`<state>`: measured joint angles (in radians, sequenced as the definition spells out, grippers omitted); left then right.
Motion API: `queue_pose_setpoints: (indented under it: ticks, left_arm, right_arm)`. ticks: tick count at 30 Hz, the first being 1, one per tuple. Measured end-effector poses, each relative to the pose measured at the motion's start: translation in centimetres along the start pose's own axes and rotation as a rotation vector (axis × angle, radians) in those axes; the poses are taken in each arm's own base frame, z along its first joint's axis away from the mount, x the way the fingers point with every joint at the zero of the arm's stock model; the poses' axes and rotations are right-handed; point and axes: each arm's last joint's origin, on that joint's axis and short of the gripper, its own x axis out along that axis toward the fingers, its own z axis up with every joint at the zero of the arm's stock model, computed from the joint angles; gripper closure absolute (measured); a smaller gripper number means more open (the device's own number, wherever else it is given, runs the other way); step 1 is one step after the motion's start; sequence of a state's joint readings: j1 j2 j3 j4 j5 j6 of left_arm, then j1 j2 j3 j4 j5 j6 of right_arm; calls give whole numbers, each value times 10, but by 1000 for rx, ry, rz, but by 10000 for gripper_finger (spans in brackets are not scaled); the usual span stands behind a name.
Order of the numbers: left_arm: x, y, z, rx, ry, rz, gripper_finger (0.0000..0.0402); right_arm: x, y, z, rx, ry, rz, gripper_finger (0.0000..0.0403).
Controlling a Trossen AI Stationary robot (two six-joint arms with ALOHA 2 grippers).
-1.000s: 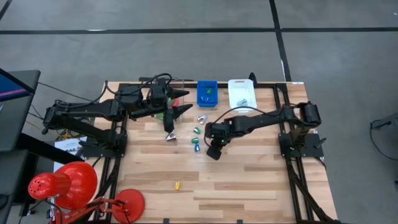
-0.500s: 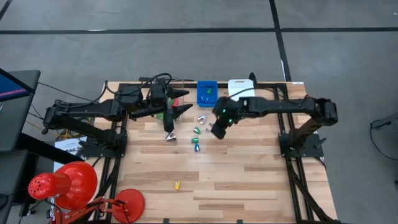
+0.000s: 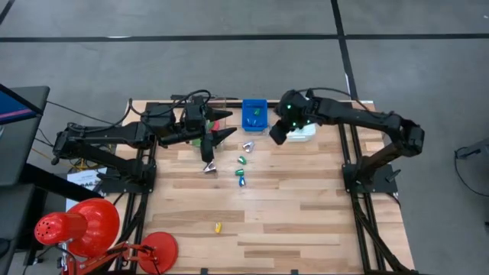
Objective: Pick and place Stapler, Stapler remover, tape
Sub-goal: Put the gray stapler remover into the white bin
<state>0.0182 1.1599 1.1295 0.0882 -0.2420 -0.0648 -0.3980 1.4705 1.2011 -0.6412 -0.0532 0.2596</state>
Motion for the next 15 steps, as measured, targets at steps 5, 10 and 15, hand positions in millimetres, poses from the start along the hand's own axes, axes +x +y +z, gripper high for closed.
queue_pose_setpoints:
  ticks: [5, 10, 15]
  left_arm:
    - [0, 0, 0, -1, -2, 0, 156]
    - [0, 0, 0, -1, -4, 0, 156]
    - [0, 0, 0, -1, -4, 0, 156]
  right_arm:
    - [-2, -27, 4, 23, 7, -55, 403]
    - [-6, -55, 7, 58, 2, -114, 403]
    - [-11, -82, 9, 109, -12, -166, 403]
